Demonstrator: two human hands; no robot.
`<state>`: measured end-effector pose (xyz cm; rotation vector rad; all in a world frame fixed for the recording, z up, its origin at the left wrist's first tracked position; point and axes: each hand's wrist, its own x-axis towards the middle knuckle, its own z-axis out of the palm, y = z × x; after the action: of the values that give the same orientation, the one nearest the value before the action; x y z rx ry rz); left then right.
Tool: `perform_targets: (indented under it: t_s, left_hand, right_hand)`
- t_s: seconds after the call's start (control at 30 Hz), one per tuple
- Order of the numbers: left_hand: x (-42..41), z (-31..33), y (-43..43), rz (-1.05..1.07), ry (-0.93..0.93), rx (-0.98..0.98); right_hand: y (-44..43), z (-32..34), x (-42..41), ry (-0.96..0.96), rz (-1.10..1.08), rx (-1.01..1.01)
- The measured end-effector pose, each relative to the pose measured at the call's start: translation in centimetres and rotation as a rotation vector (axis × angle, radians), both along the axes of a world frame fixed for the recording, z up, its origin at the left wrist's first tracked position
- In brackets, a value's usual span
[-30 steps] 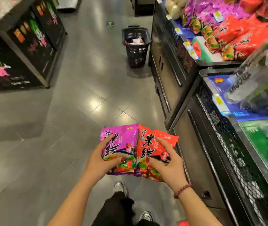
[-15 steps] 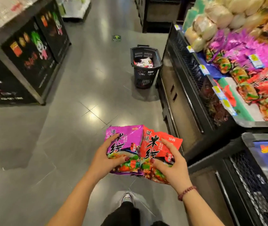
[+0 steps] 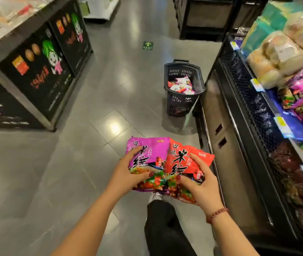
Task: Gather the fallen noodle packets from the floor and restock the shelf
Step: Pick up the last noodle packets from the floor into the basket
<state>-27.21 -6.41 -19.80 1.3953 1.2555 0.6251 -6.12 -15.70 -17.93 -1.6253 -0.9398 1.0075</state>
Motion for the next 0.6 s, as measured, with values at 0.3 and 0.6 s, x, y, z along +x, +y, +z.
perform_targets:
  t_s: [0.3, 0.6]
  left_hand:
    - [7.1, 1.4, 21.3, -0.010, 0.057, 0.050]
    - [11.9, -0.1, 38.8, -0.117, 0.039, 0.010]
  right_hand:
    - [21.2, 0.8, 7.6, -0.039, 0.016, 0.035]
    - [37.5, -0.9, 12.1, -0.033, -0.042, 0.002]
